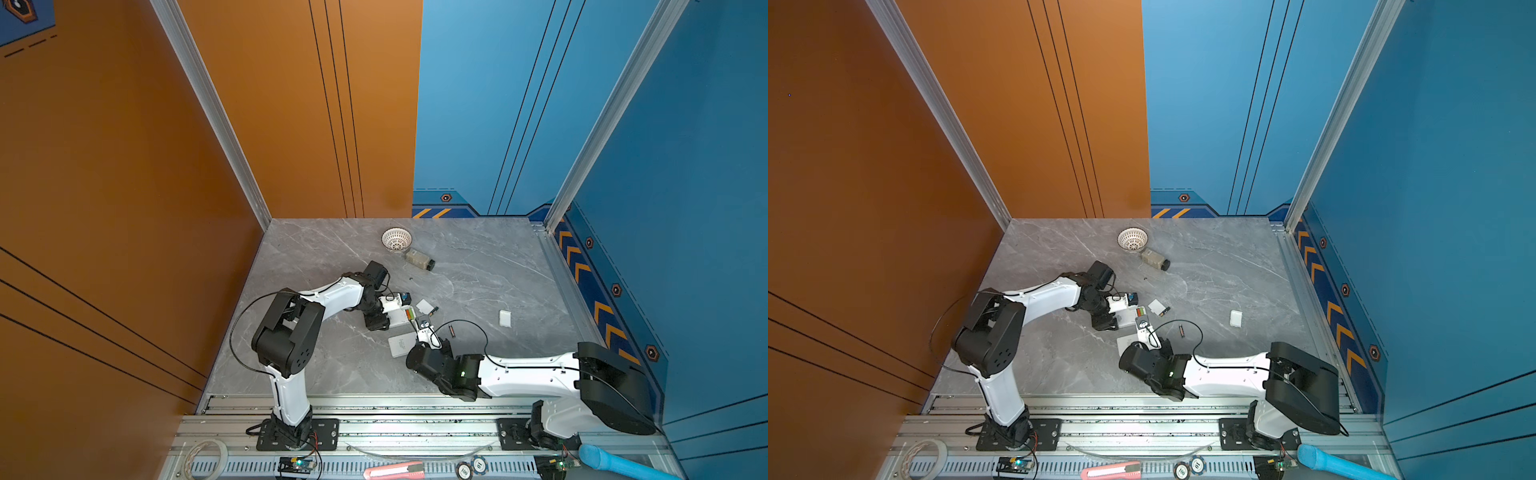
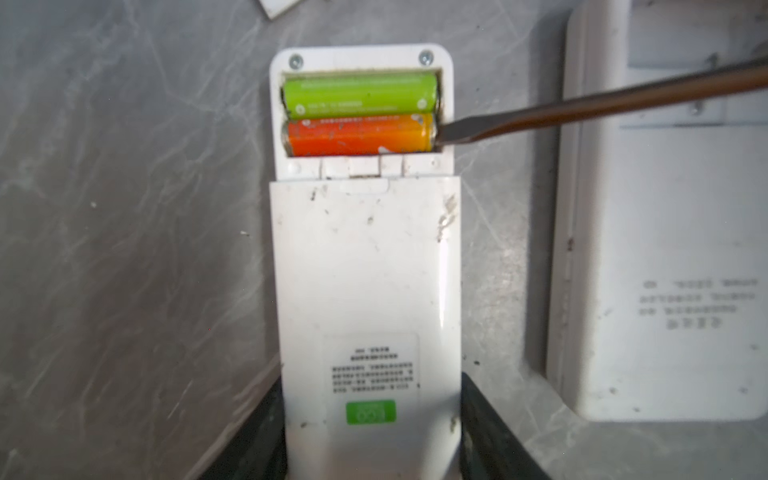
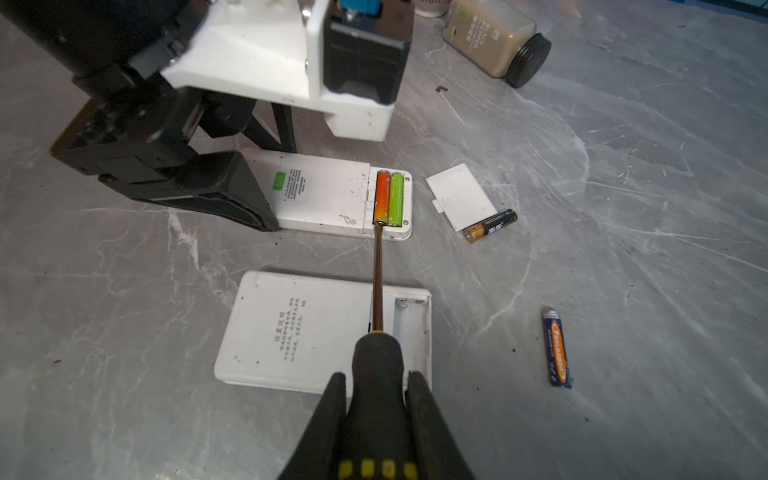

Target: Unload the batteries from the remote control

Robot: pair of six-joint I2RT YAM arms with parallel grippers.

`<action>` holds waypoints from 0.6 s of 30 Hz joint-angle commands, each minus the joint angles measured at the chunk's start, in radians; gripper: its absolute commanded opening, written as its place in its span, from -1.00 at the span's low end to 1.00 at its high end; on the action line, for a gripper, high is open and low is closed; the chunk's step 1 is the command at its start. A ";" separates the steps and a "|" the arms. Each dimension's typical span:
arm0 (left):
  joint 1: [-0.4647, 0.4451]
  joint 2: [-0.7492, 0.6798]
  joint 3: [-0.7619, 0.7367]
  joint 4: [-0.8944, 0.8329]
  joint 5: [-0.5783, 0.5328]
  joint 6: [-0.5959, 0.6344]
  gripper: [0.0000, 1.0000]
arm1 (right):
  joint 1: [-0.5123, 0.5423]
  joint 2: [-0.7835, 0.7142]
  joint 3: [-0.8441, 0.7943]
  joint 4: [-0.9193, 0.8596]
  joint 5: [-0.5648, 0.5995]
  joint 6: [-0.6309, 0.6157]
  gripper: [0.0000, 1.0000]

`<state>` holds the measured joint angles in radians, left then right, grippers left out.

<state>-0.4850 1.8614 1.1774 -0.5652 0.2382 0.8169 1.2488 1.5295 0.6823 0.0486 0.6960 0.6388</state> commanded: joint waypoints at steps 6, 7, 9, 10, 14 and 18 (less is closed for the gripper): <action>-0.033 0.051 0.017 -0.192 0.220 0.089 -1.00 | -0.025 0.263 -0.125 0.542 -0.008 0.020 -1.00; -0.033 0.052 0.016 -0.194 0.220 0.091 -1.00 | -0.022 0.278 -0.125 0.572 -0.007 0.015 -1.00; -0.033 0.056 0.016 -0.193 0.218 0.093 -1.00 | -0.023 0.309 -0.127 0.632 -0.007 0.000 -1.00; -0.032 0.059 0.016 -0.194 0.219 0.095 -1.00 | -0.024 0.319 -0.127 0.654 -0.010 -0.010 -1.00; -0.025 0.058 0.018 -0.193 0.225 0.093 -1.00 | -0.038 0.330 -0.127 0.727 -0.027 -0.060 -1.00; -0.021 0.061 0.022 -0.194 0.228 0.088 -1.00 | -0.050 0.316 -0.113 0.778 -0.014 -0.134 -1.00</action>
<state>-0.4469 1.8938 1.2213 -0.5529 0.2241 0.7868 1.2728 1.8053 0.5411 0.7467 0.8906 0.5800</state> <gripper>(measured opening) 0.571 0.248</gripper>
